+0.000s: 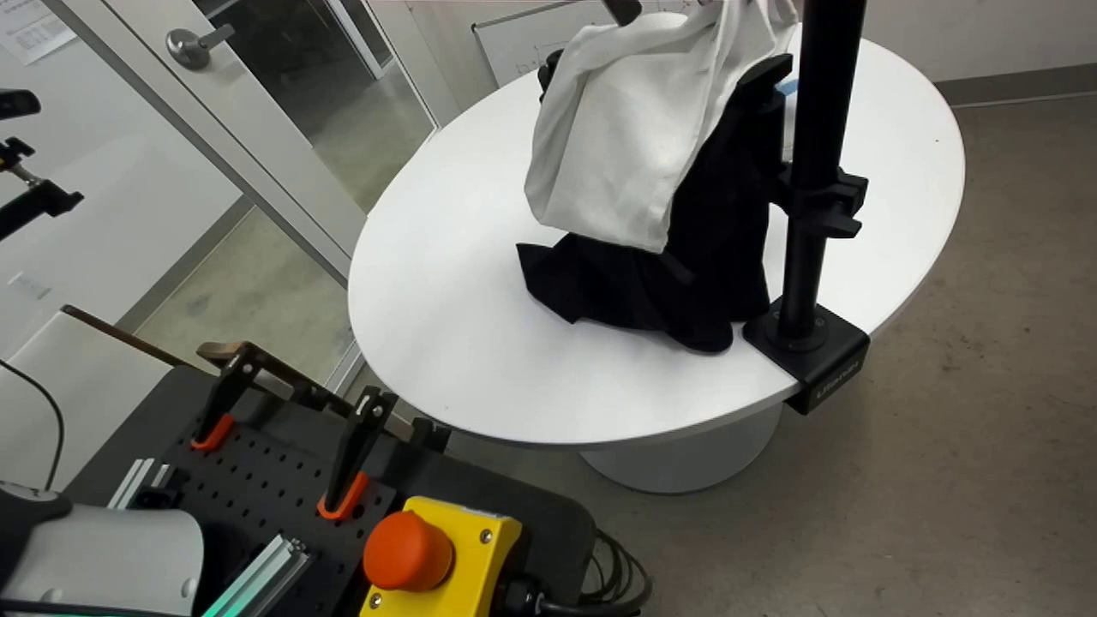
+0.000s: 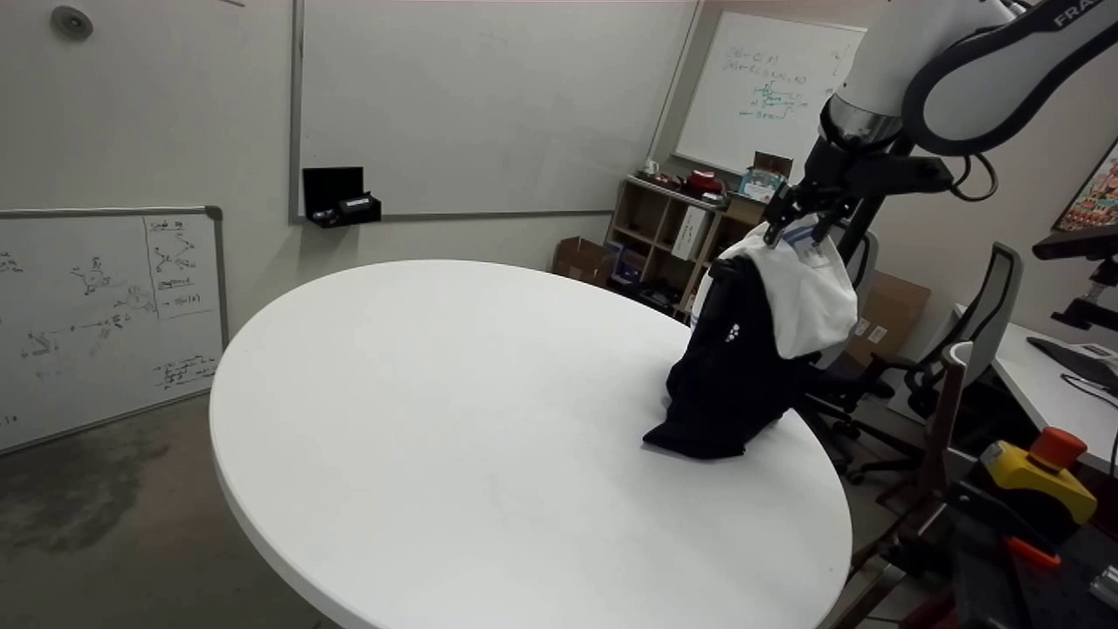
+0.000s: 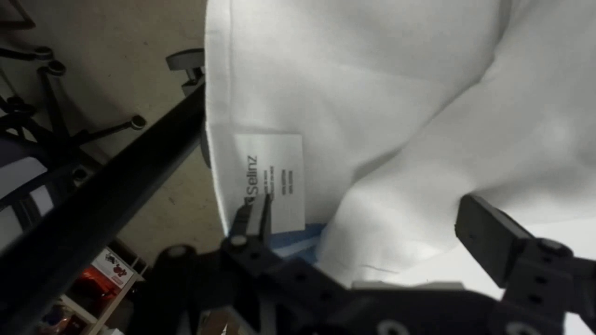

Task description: Pick the tea towel on the table and put it on the stand

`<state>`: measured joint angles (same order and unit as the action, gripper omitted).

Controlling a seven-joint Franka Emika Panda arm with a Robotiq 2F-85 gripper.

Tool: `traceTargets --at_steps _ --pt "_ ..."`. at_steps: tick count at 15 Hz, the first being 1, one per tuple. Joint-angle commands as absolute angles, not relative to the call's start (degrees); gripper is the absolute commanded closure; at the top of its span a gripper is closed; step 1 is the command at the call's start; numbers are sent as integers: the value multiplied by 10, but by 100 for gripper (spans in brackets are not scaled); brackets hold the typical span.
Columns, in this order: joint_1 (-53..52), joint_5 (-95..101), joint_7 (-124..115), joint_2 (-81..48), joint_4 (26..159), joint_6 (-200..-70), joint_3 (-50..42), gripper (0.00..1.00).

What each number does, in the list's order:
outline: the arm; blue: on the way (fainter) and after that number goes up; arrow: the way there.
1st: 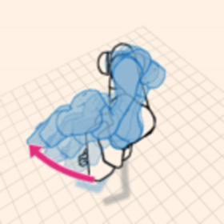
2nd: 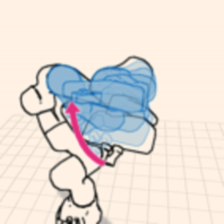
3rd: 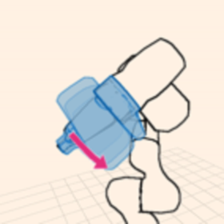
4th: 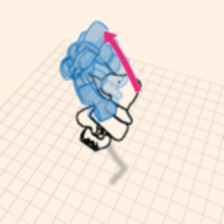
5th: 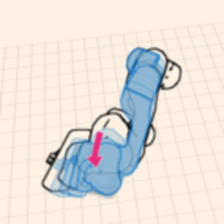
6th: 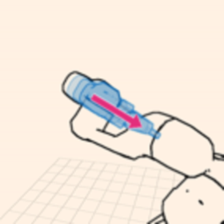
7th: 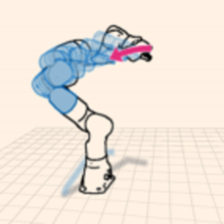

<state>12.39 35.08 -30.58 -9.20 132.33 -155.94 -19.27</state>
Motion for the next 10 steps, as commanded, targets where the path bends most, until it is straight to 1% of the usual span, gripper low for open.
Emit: traceTargets --at_steps 1,7,10 --pt "117 374 -345 -108 1308 -1574 -220 0" --pt "119 439 -418 -118 1279 -1567 -253 0" --pt "121 445 -436 -129 1271 -1568 -248 0"
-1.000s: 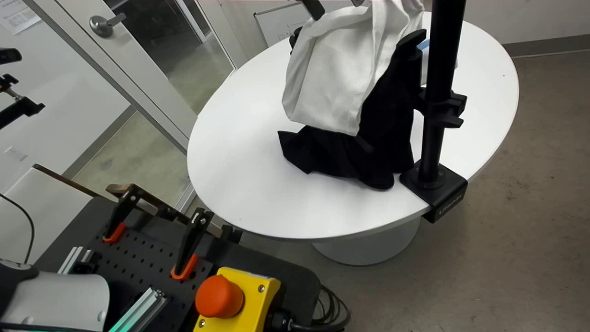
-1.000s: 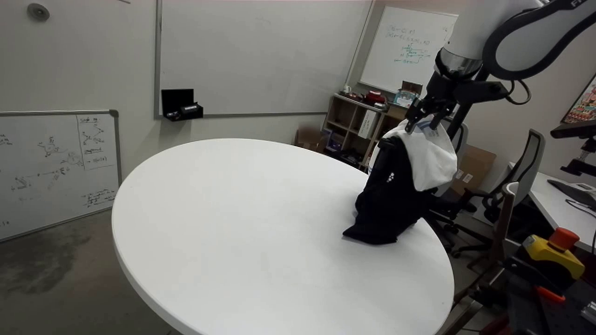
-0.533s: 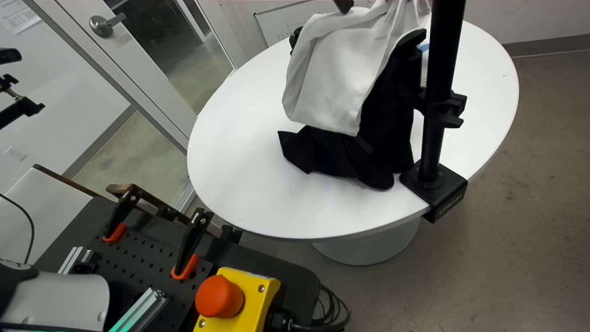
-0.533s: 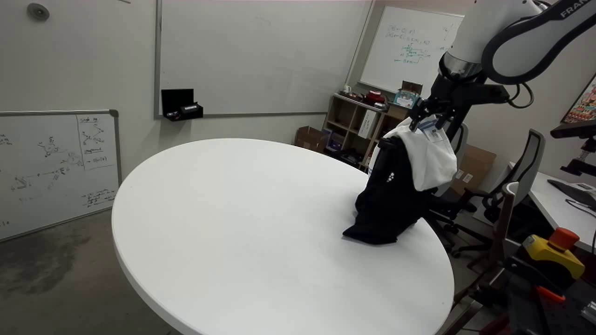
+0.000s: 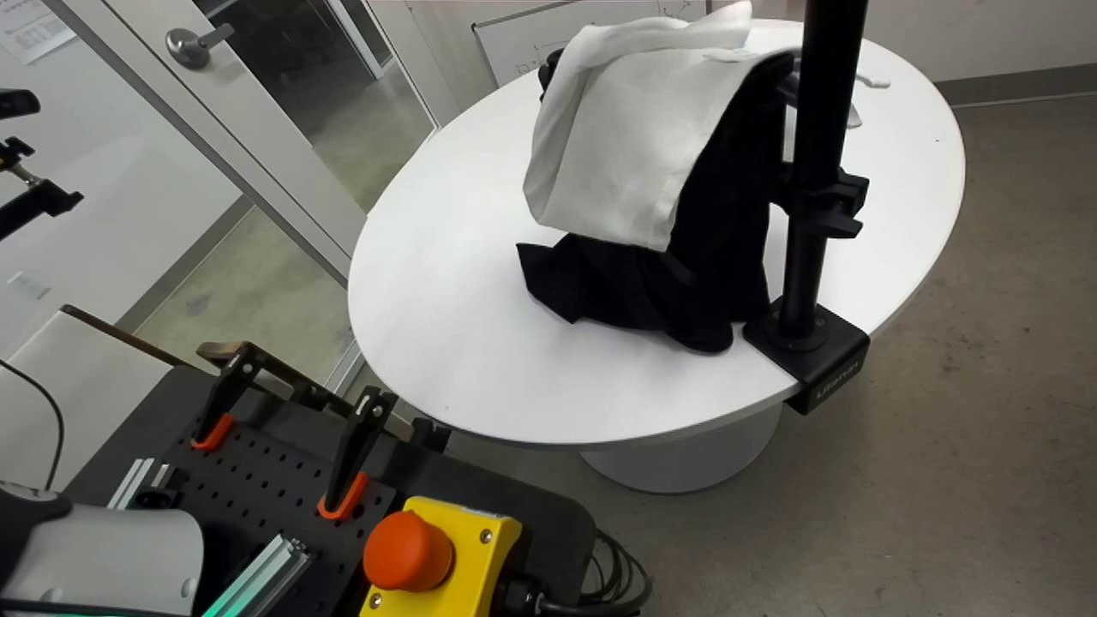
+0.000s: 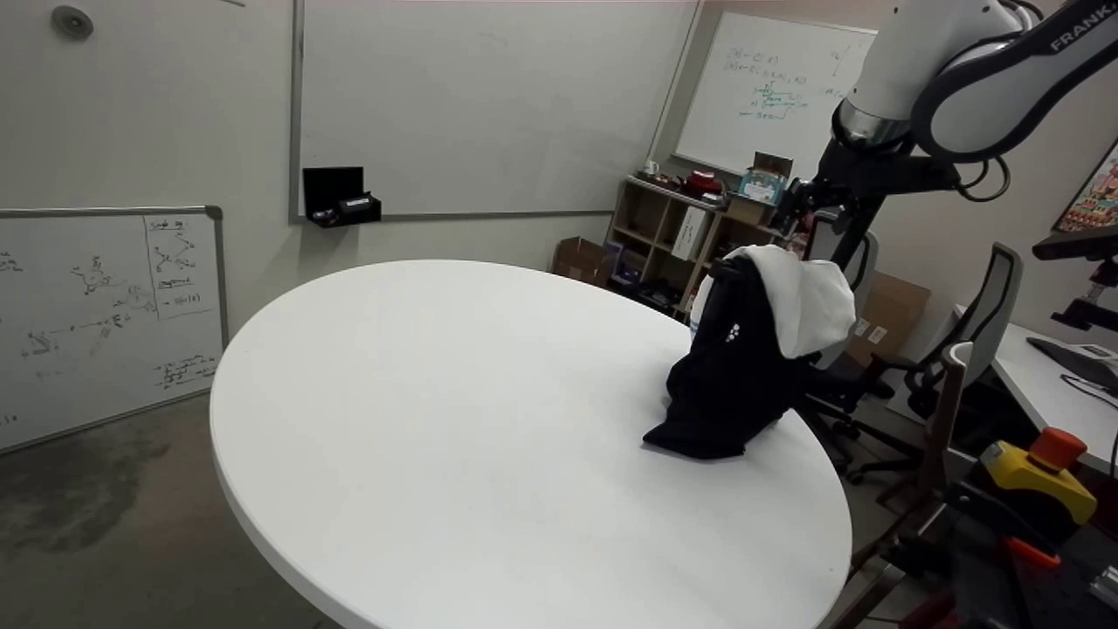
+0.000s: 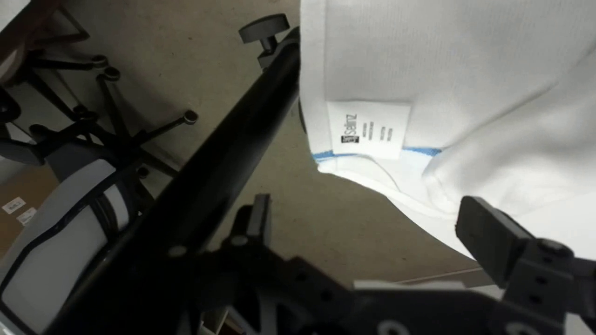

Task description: Pick the tea towel on the table and put it on the stand

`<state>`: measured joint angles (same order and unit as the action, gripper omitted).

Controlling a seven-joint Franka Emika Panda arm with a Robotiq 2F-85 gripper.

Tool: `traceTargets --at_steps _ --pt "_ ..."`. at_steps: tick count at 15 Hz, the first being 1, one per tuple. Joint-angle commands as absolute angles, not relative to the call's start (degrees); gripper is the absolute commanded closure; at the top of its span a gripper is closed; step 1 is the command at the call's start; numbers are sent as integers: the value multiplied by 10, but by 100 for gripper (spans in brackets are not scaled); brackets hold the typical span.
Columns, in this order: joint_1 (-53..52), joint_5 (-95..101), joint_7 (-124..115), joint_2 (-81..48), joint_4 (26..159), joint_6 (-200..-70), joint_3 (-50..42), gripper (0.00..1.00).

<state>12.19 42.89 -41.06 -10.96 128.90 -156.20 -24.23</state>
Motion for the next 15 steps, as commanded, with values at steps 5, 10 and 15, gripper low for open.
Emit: traceTargets --at_steps 5,10,15 --pt "125 397 -370 -124 1292 -1585 -216 0" --pt "107 293 -229 -117 1328 -1628 -157 0" --pt "70 257 -180 -124 1328 -1608 -146 0"
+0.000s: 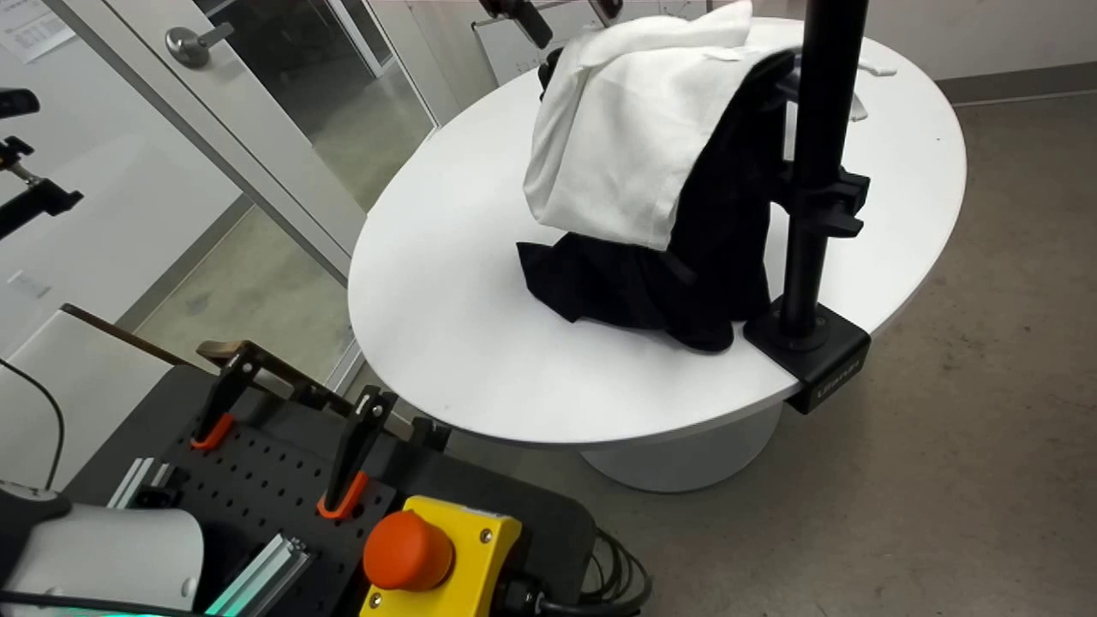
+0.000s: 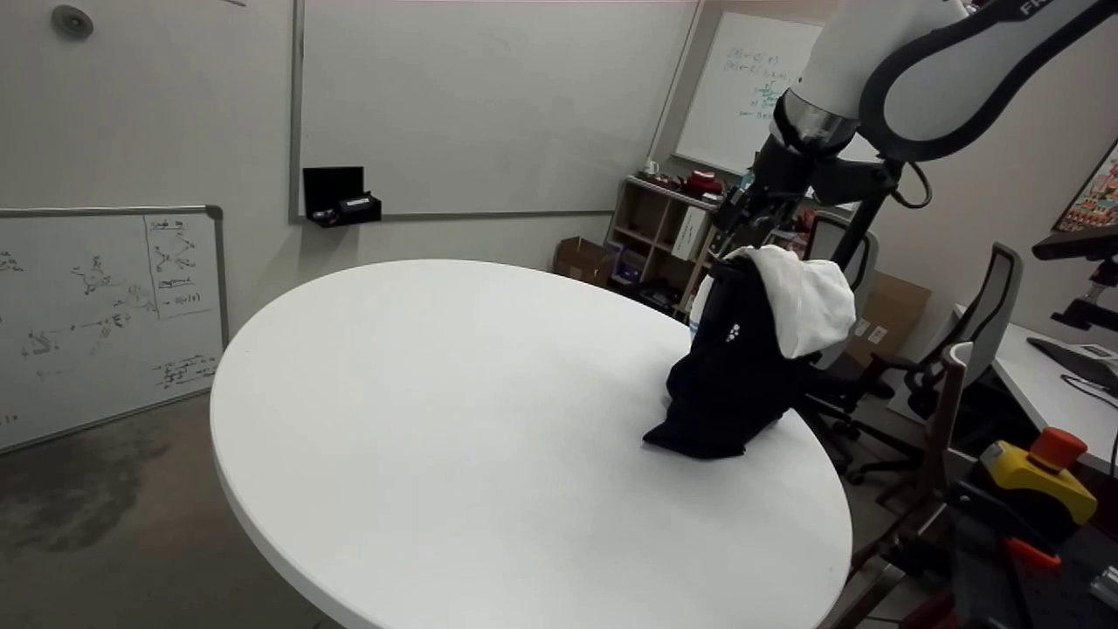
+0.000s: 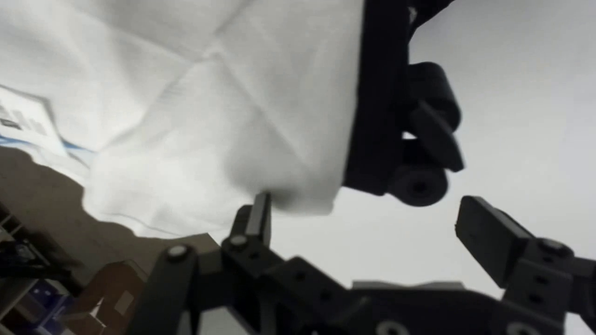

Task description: Pick the tea towel on the table and put it on the stand

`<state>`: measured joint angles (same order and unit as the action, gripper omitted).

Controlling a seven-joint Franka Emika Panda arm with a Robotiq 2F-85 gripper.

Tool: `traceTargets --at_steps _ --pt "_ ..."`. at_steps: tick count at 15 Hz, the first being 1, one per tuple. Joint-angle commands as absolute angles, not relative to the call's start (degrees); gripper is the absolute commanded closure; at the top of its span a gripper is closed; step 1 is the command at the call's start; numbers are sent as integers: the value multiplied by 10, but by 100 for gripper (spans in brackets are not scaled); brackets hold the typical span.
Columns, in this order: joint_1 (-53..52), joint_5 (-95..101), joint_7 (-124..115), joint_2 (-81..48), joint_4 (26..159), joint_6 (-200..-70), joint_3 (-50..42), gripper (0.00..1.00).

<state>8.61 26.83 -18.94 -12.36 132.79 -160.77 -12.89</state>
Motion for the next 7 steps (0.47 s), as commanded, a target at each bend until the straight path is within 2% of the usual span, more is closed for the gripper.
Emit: traceTargets --at_steps 1,7 --pt "65 254 -174 -124 1329 -1607 -142 0" --pt "68 253 -163 -123 1330 -1607 -141 0"
